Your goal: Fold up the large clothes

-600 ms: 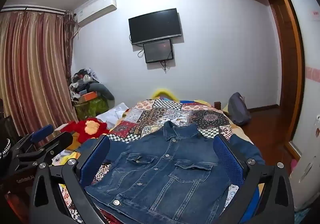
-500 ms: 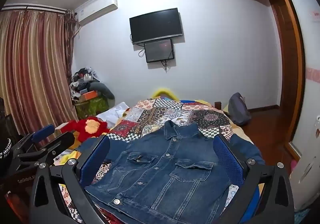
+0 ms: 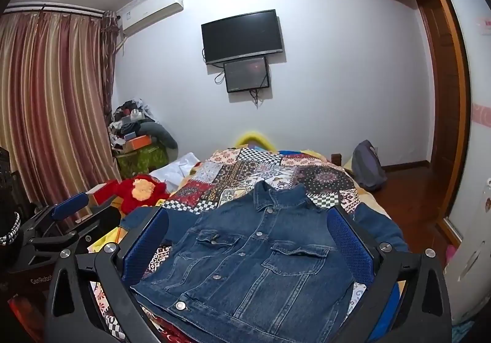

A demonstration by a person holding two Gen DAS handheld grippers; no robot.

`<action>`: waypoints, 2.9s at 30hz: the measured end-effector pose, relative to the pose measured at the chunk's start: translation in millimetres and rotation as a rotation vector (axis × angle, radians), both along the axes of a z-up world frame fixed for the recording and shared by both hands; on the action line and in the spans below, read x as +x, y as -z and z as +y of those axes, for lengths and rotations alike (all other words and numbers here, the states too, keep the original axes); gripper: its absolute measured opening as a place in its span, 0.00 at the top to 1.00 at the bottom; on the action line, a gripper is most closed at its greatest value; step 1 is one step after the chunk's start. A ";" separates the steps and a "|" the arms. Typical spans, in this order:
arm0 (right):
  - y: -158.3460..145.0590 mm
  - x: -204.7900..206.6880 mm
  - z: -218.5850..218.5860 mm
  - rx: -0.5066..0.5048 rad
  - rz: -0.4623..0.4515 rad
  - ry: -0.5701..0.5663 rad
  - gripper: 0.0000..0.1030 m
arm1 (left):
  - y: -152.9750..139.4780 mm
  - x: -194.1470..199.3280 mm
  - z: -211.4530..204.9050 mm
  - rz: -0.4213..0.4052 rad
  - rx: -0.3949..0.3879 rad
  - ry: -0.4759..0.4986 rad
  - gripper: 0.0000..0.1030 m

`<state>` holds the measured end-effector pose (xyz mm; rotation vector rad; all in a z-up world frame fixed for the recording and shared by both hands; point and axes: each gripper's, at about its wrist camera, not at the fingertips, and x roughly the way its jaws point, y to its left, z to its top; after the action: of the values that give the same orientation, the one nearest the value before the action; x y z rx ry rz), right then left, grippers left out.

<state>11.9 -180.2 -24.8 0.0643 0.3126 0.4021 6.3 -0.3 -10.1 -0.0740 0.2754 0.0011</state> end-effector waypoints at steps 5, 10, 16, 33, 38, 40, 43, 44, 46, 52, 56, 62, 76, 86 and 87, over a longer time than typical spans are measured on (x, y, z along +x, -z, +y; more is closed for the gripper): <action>0.0 1.0 0.3 -0.002 0.001 0.001 0.00 | -0.5 -1.9 -0.1 -0.003 0.003 0.001 0.00; -1.0 1.4 0.6 -0.004 0.001 0.002 0.00 | -1.1 -2.3 -0.3 0.004 -0.005 0.008 0.00; -0.3 1.6 0.8 -0.005 0.000 0.002 0.00 | -0.5 -0.6 3.4 0.009 -0.010 0.006 0.00; 0.0 3.7 1.7 -0.005 -0.005 0.004 0.00 | 2.2 0.2 3.0 0.014 -0.012 0.009 0.00; -0.3 2.4 2.4 -0.006 -0.007 0.003 0.00 | 2.1 -2.0 4.2 0.012 -0.017 0.007 0.00; -0.5 3.1 2.4 -0.005 -0.007 0.003 0.00 | 1.5 -1.3 4.6 0.013 -0.016 0.006 0.00; -0.7 2.9 2.6 -0.006 -0.006 0.002 0.00 | 1.5 -1.2 4.5 0.013 -0.017 0.006 0.00; -0.7 2.4 2.7 -0.006 -0.007 0.003 0.00 | 1.7 -1.5 4.5 0.012 -0.018 0.006 0.00; -0.3 2.3 2.7 -0.006 -0.006 0.002 0.00 | 1.7 -2.1 4.3 0.012 -0.018 0.005 0.00; 0.2 2.6 3.0 -0.008 -0.007 0.002 0.00 | 1.2 -2.1 4.7 0.012 -0.018 0.003 0.00; 1.1 1.8 3.1 -0.007 -0.007 0.002 0.00 | 1.0 -2.6 5.3 0.012 -0.018 0.003 0.00; 2.2 2.2 3.9 -0.012 -0.005 0.005 0.00 | 0.7 -1.4 7.1 0.017 -0.025 0.007 0.00; 8.9 35.2 23.2 -0.036 0.064 0.025 0.00 | 11.9 35.4 24.0 0.076 -0.048 0.018 0.00; 18.4 103.2 62.5 -0.101 0.109 0.040 0.00 | 41.2 97.4 91.6 0.182 -0.115 -0.090 0.00; 19.5 112.3 66.6 -0.110 0.111 0.043 0.00 | 43.8 102.3 98.2 0.189 -0.125 -0.098 0.00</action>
<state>124.2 -113.7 -44.3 -0.0138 0.4419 0.3385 108.6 97.9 -53.9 -0.2123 0.4608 0.0882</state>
